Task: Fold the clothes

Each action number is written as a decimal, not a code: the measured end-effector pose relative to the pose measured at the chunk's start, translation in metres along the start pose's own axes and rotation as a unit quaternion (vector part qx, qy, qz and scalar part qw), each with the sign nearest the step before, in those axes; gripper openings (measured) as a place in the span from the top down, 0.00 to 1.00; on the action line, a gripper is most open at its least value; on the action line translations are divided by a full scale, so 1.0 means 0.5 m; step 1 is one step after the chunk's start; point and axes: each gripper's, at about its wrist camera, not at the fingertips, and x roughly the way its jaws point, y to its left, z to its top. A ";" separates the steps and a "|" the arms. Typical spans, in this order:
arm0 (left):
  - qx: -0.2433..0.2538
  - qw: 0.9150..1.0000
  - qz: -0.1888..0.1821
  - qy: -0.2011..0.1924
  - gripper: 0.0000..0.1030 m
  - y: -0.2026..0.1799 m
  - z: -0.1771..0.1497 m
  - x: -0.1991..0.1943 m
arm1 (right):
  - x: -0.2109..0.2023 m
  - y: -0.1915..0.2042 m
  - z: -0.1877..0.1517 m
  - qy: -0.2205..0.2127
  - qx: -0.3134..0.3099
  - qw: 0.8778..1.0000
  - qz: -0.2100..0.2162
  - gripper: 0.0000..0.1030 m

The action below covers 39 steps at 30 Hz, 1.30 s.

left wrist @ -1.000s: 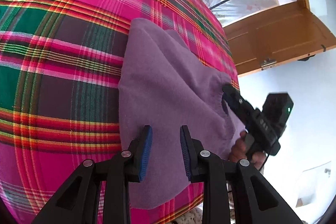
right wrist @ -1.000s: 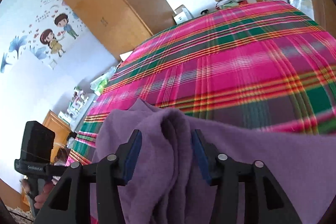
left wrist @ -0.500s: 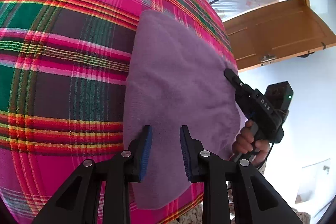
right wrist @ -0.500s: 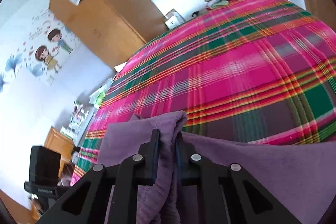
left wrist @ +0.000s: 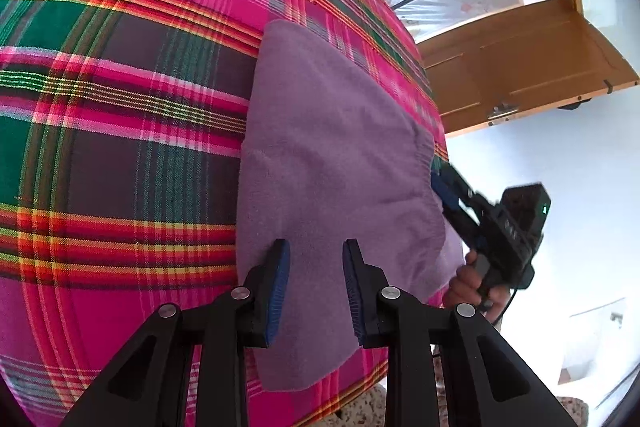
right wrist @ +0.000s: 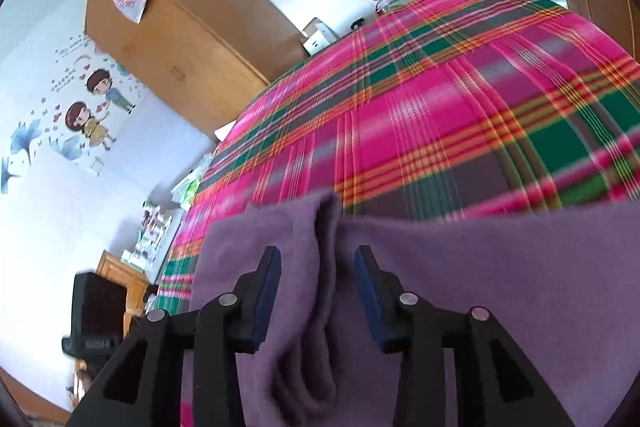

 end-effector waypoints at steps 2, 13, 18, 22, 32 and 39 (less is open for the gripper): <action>0.000 1.000 -0.003 -0.001 0.73 0.001 -0.005 -0.005 | -0.004 -0.004 -0.020 0.010 0.003 1.000 0.013 0.56; -0.003 1.000 -0.006 0.000 0.73 -0.007 -0.019 -0.010 | 0.033 0.024 -0.049 0.046 -0.020 0.999 0.016 0.49; -0.005 1.000 -0.005 0.000 0.73 -0.009 -0.020 -0.010 | 0.030 0.032 -0.053 0.050 -0.024 0.998 0.014 0.70; -0.006 1.000 -0.004 -0.001 0.73 -0.011 -0.020 -0.012 | 0.019 0.027 -0.057 0.046 -0.014 0.998 0.042 0.78; -0.002 1.000 -0.009 -0.007 0.73 -0.013 -0.024 -0.026 | -0.023 0.042 -0.057 0.026 0.012 0.996 0.085 0.82; 0.005 1.000 -0.013 -0.001 0.73 -0.022 -0.028 -0.022 | -0.068 0.023 -0.057 0.003 0.027 0.997 0.075 0.82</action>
